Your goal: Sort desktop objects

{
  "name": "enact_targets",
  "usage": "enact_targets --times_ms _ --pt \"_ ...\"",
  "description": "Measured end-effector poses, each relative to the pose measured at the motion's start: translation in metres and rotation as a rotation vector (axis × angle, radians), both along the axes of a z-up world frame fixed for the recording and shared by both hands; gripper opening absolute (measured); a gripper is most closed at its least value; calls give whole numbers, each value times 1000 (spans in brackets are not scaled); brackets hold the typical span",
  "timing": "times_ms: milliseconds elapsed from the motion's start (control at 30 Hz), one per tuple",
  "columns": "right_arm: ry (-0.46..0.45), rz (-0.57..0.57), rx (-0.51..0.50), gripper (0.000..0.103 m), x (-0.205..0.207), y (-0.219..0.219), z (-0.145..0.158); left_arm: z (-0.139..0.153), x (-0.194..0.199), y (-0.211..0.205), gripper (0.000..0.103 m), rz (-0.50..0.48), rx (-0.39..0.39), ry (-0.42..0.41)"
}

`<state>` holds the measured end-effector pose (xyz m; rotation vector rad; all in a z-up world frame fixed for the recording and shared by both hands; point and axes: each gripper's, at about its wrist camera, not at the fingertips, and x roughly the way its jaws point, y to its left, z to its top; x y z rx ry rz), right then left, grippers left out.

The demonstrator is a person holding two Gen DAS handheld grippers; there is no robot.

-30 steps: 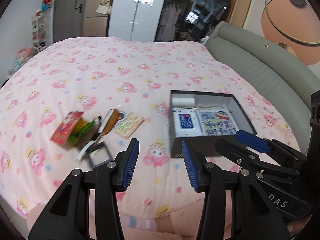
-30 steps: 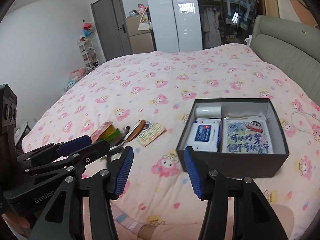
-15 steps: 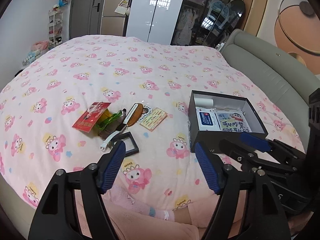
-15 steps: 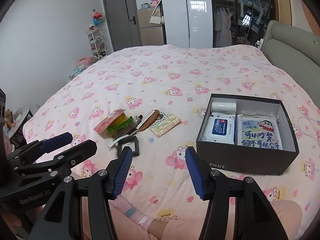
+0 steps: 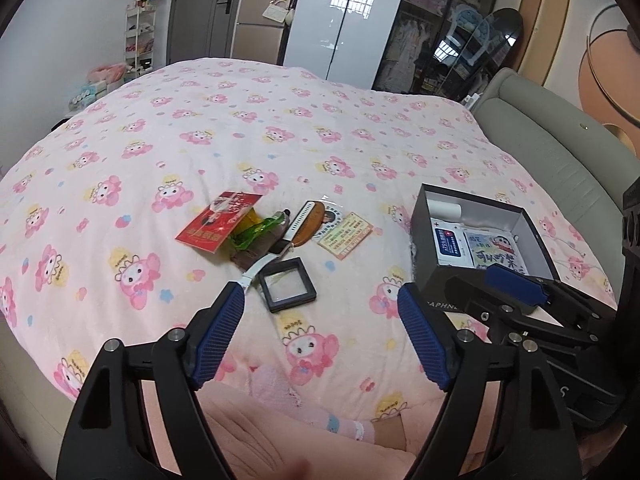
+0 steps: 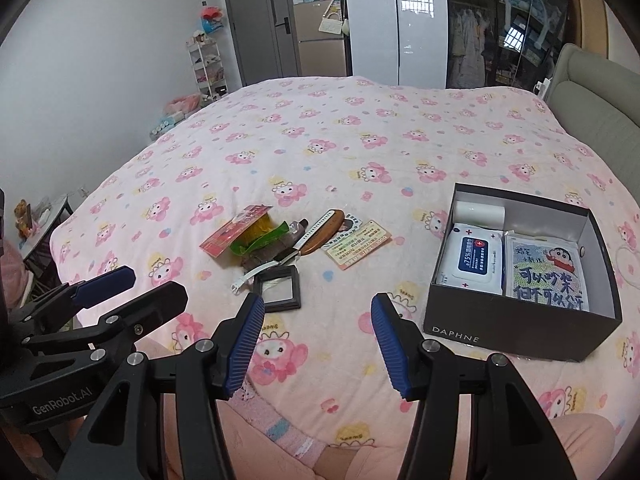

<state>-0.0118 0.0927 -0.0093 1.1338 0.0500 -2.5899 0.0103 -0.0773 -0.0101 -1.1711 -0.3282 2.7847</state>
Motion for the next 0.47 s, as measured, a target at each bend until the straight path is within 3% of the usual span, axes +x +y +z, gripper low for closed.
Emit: enact_targets --times_ms 467 --pt "-1 7 20 52 -5 -11 -1 -5 -2 -11 90 29 10 3"
